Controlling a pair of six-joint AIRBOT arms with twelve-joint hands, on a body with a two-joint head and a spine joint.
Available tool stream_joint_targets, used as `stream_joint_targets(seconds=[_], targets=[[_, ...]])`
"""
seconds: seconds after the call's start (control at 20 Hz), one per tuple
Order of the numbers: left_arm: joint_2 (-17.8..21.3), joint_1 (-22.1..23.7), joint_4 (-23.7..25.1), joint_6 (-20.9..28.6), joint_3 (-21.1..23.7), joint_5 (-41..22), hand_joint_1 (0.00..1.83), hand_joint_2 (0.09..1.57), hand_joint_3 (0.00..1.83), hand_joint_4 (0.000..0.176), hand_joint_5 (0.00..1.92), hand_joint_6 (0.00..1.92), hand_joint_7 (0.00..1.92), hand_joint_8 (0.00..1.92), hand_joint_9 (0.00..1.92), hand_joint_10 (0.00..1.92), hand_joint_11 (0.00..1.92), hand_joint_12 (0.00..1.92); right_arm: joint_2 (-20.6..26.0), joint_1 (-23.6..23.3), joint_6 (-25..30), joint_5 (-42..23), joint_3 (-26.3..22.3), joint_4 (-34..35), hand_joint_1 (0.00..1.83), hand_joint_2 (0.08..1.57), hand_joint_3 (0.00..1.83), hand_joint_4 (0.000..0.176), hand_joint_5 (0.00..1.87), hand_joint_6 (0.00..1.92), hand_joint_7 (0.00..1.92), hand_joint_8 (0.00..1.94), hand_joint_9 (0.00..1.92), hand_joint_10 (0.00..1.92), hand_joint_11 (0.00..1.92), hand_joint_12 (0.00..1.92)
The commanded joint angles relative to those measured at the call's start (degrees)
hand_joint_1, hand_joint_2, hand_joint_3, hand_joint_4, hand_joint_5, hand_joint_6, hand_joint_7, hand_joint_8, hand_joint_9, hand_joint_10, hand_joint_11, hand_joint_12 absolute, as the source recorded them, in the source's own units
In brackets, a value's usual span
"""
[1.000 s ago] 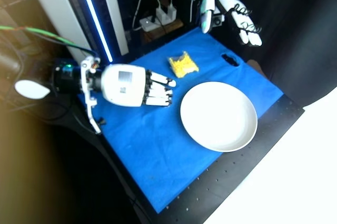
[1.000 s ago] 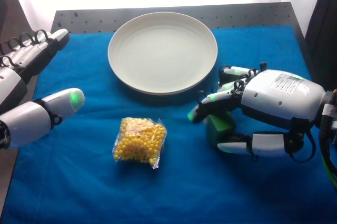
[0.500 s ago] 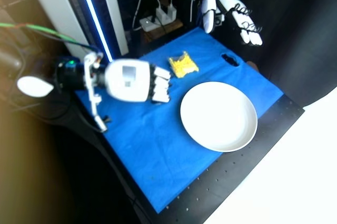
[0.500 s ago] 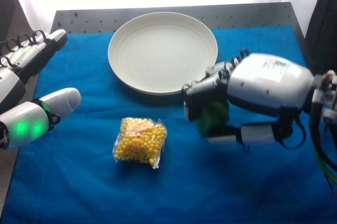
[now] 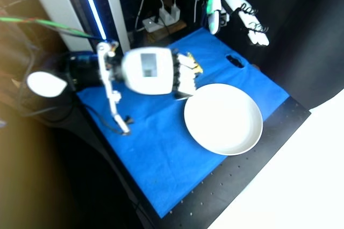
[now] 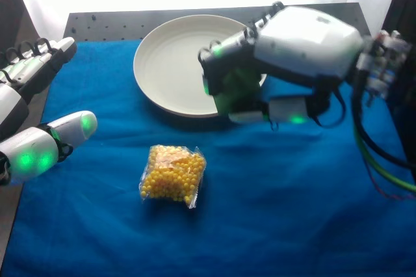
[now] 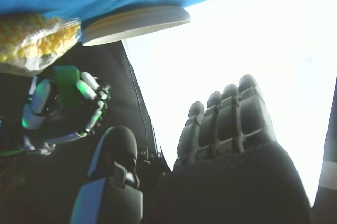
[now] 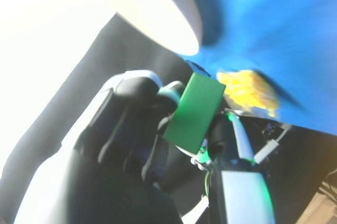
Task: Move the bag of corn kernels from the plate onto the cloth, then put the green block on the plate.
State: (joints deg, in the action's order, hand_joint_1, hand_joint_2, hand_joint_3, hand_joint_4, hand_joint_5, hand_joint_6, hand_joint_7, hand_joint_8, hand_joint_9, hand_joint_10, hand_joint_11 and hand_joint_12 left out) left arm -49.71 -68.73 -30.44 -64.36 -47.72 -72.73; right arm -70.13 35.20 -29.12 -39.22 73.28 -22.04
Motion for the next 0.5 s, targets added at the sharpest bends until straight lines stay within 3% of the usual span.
stream_joint_targets(seconds=[0.0, 0.05, 0.1, 0.15, 0.2, 0.25, 0.3, 0.4, 0.45], targets=[[0.04, 0.27, 1.21, 0.26, -0.16, -7.07, 0.19, 1.33, 0.01, 0.06, 0.0, 0.0, 0.0, 0.0, 0.0, 0.0, 0.0, 0.0, -0.49, -1.15, 0.17, -4.3, 0.53, 1.82, 1.12, 1.21, 0.0, 0.0, 0.8, 1.25, 1.03, 1.85, 1.21, 1.92, 1.33, 1.92], [-0.09, 0.27, 1.21, 0.26, -0.24, -7.07, 0.21, 1.33, 0.0, 0.068, 0.0, 0.0, 0.0, 0.0, 0.0, 0.0, 0.0, 0.0, -1.53, -1.85, 0.17, -2.94, 1.72, 1.66, 1.19, 1.23, 0.01, 0.0, 0.73, 1.33, 0.81, 1.52, 1.04, 1.85, 1.16, 1.92], [-0.24, 0.27, 1.21, 0.27, -0.36, -7.06, 0.2, 1.33, 0.0, 0.075, 0.0, 0.0, 0.0, 0.0, 0.0, 0.0, 0.0, 0.0, -2.76, -2.57, 0.17, -1.39, 3.24, 1.59, 1.2, 1.24, 0.0, 0.0, 0.72, 1.34, 0.78, 1.43, 1.02, 1.79, 1.11, 1.92], [-0.41, 0.27, 1.15, 0.3, -0.45, -6.99, 0.21, 1.32, 0.0, 0.103, 0.0, 0.0, 0.0, 0.0, 0.0, 0.0, 0.0, 0.0, -3.82, -3.05, 0.18, -0.15, 4.49, 1.61, 1.21, 1.24, 0.0, 0.0, 0.73, 1.33, 0.78, 1.39, 1.03, 1.69, 1.07, 1.92], [-0.59, 0.27, 1.11, 0.34, -0.52, -6.92, 0.21, 1.32, 0.0, 0.103, 0.0, 0.0, 0.0, 0.0, 0.0, 0.0, 0.0, 0.0, -4.57, -3.52, 0.18, 1.14, 5.58, 1.63, 1.21, 1.24, 0.0, 0.0, 0.73, 1.33, 0.78, 1.39, 1.03, 1.69, 1.07, 1.92], [-0.76, 0.27, 1.11, 0.37, -0.61, -6.89, 0.24, 1.31, 0.0, 0.094, 0.0, 0.0, 0.0, 0.0, 0.0, 0.0, 0.0, 0.0, -5.26, -3.91, 0.18, 2.11, 6.59, 1.87, 1.22, 1.23, 0.0, 0.0, 0.71, 1.17, 0.84, 1.49, 0.96, 1.61, 0.97, 1.92], [-0.91, 0.27, 1.07, 0.4, -0.71, -6.87, 0.24, 1.3, 0.0, 0.086, 0.0, 0.0, 0.0, 0.0, 0.0, 0.0, 0.0, 0.0, -5.67, -4.19, 0.18, 2.65, 7.26, 2.13, 1.21, 1.23, 0.0, 0.0, 0.7, 1.22, 0.84, 1.46, 0.9, 1.52, 0.89, 1.88], [-1.54, 0.27, 0.92, 1.06, -1.22, -6.86, 0.24, 1.28, 0.0, 0.129, 0.0, 0.0, 0.0, 0.0, 0.0, 0.0, 0.0, 0.0, -6.79, -4.81, 0.18, 3.6, 9.27, 3.63, 1.2, 1.27, 0.0, 0.0, 0.62, 1.29, 0.81, 1.53, 0.91, 1.55, 0.92, 1.87], [-1.81, 0.28, 0.91, 1.29, -1.44, -6.74, 0.22, 1.25, 0.0, 0.167, 0.0, 0.0, 0.0, 0.0, 0.0, 0.0, 0.0, 0.0, -7.12, -4.9, 0.18, 3.87, 9.9, 4.03, 1.2, 1.26, 0.0, 0.0, 0.63, 1.31, 0.82, 1.48, 0.85, 1.47, 0.78, 1.83]])
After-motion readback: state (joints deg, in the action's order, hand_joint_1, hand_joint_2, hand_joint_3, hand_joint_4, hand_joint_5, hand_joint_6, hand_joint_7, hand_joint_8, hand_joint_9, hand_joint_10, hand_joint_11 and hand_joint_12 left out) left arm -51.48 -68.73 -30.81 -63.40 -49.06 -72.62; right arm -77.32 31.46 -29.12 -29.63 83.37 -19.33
